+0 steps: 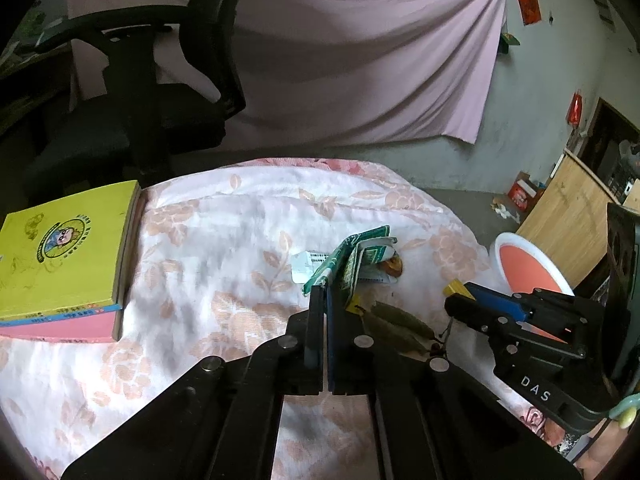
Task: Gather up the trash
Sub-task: 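Grasp the green wrapper with the left gripper while the right gripper grasps the yellow cylinder, then lift both held items and carry them over the orange bucket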
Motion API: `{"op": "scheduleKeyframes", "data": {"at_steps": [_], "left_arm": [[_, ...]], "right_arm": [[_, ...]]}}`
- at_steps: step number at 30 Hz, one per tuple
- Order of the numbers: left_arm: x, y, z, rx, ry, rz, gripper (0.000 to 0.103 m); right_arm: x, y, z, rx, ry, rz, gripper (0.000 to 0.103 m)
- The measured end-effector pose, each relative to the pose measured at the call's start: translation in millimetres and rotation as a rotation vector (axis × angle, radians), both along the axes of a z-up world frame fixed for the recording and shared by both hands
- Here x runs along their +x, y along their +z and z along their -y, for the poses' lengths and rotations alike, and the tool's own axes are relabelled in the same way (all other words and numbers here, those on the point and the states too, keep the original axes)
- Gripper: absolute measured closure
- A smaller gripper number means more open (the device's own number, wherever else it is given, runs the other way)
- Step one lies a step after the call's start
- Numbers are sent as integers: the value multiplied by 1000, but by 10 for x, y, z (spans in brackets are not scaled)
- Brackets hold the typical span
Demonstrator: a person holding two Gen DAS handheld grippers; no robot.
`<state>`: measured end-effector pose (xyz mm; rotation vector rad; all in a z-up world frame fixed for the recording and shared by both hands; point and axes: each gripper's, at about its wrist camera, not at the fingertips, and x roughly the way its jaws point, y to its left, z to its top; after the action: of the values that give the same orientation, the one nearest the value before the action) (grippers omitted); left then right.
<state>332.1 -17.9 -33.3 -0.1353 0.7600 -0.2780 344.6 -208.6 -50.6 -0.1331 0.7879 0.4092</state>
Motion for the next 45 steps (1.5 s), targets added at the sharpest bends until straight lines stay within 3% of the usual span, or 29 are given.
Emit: {"op": "scheduleKeyframes", "data": {"at_steps": [13, 22, 31, 39, 45], "left_arm": [[-360, 198, 11, -27, 13, 154, 103], [-699, 380, 111, -13, 54, 314, 103], [-962, 466, 292, 23, 69, 395, 103], [-1120, 712, 704, 55, 16, 490, 103], [-1105, 801, 1182, 81, -73, 515, 103]], "right_arm": [[-187, 167, 95, 59, -12, 142, 90], [-478, 390, 253, 174, -12, 331, 90], [-771, 583, 504, 305, -24, 499, 90], [-991, 703, 847, 314, -64, 617, 90], [-1034, 741, 1253, 354, -138, 633, 90]]}}
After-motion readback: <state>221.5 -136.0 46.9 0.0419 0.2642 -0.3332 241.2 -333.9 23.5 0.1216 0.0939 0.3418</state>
